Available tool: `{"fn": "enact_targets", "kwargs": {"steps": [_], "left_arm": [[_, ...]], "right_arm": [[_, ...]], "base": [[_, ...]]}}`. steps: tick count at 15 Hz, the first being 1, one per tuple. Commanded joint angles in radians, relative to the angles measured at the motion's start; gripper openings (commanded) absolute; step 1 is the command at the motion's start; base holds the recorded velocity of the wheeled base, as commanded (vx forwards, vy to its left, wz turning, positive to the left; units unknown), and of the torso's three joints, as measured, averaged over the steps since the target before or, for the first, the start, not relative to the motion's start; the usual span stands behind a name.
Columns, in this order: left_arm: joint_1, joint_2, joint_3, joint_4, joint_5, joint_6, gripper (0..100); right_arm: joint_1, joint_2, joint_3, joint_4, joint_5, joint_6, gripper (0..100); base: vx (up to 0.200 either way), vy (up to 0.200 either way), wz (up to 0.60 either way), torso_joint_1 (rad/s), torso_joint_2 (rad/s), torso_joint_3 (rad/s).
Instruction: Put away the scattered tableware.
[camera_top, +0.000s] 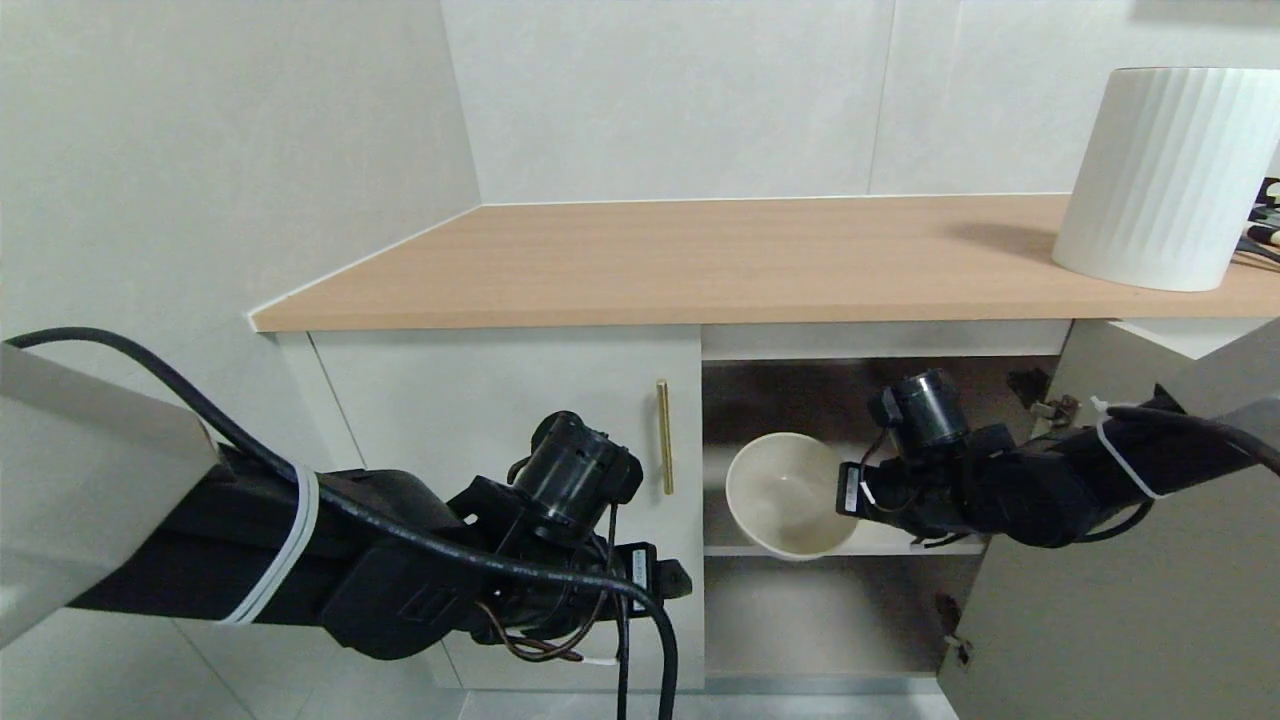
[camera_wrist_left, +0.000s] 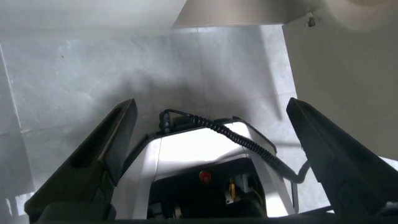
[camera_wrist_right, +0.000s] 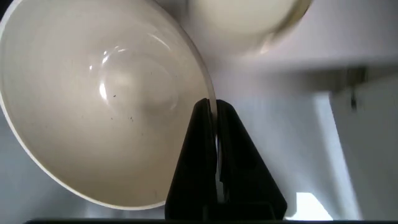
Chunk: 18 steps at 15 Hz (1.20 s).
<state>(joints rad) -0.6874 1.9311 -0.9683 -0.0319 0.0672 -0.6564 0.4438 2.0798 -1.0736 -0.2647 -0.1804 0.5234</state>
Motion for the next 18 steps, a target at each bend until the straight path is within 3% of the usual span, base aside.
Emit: {"fn": "enact_targets", "kwargs": {"steps": [1, 3, 11, 18], "left_arm": [[0.000, -0.004, 0.000, 0.000, 0.000, 0.000, 100], [0.000, -0.003, 0.000, 0.000, 0.000, 0.000, 100], [0.000, 0.000, 0.000, 0.000, 0.000, 0.000, 100], [0.000, -0.001, 0.000, 0.000, 0.000, 0.000, 100]], "right_arm": [[-0.059, 0.088, -0.002, -0.079, -0.019, 0.009, 0], [-0.080, 0.131, -0.012, -0.156, -0.070, 0.010, 0], [-0.154, 0.258, -0.146, -0.159, -0.100, 0.032, 0], [-0.171, 0.290, -0.166, -0.159, -0.108, 0.029, 0]], "base": [[0.000, 0.000, 0.00, 0.000, 0.00, 0.000], [0.000, 0.000, 0.00, 0.000, 0.00, 0.000], [0.000, 0.000, 0.00, 0.000, 0.00, 0.000], [0.000, 0.000, 0.00, 0.000, 0.00, 0.000]]}}
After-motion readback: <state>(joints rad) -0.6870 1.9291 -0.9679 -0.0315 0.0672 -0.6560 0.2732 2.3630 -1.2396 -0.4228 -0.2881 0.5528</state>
